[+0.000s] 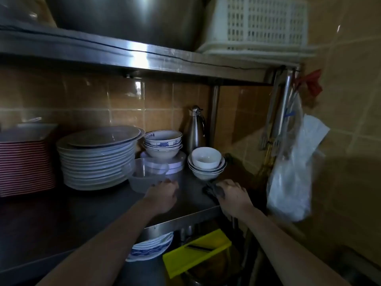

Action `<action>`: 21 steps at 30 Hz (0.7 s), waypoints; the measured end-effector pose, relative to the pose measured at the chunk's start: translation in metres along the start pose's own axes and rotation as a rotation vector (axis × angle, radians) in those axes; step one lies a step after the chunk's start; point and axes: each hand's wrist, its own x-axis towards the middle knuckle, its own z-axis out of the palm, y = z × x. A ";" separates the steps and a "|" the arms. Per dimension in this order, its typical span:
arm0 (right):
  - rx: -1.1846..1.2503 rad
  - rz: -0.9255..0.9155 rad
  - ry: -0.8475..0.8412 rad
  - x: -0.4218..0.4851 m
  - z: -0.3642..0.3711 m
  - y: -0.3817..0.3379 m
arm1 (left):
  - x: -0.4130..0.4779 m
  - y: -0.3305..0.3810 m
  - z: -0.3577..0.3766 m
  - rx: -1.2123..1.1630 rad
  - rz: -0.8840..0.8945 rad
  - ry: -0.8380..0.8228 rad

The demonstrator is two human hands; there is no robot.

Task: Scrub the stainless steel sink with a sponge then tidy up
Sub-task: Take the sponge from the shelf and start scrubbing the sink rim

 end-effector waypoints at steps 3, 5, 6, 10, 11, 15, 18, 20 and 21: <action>-0.006 -0.011 0.006 0.016 0.010 0.007 | 0.012 -0.001 0.011 0.007 -0.004 -0.003; 0.002 -0.002 -0.022 0.026 0.019 0.011 | 0.020 -0.003 0.017 0.014 -0.019 -0.015; 0.020 0.004 -0.027 0.031 0.024 0.014 | 0.024 -0.004 0.020 0.015 -0.020 -0.017; 0.055 0.038 -0.045 0.048 0.037 0.024 | 0.039 -0.008 0.027 0.020 -0.024 -0.006; 0.056 0.042 -0.053 0.051 0.040 0.026 | 0.043 -0.008 0.028 0.015 -0.023 -0.005; 0.077 0.066 -0.098 0.060 0.047 0.035 | 0.055 -0.009 0.036 -0.006 0.005 -0.005; 0.090 0.080 -0.136 0.064 0.050 0.039 | 0.062 -0.010 0.040 -0.020 0.010 -0.007; 0.088 0.079 -0.139 0.065 0.051 0.040 | 0.066 -0.011 0.040 -0.028 0.012 -0.002; 0.087 0.081 -0.143 0.065 0.052 0.040 | 0.067 -0.012 0.041 -0.033 0.012 -0.001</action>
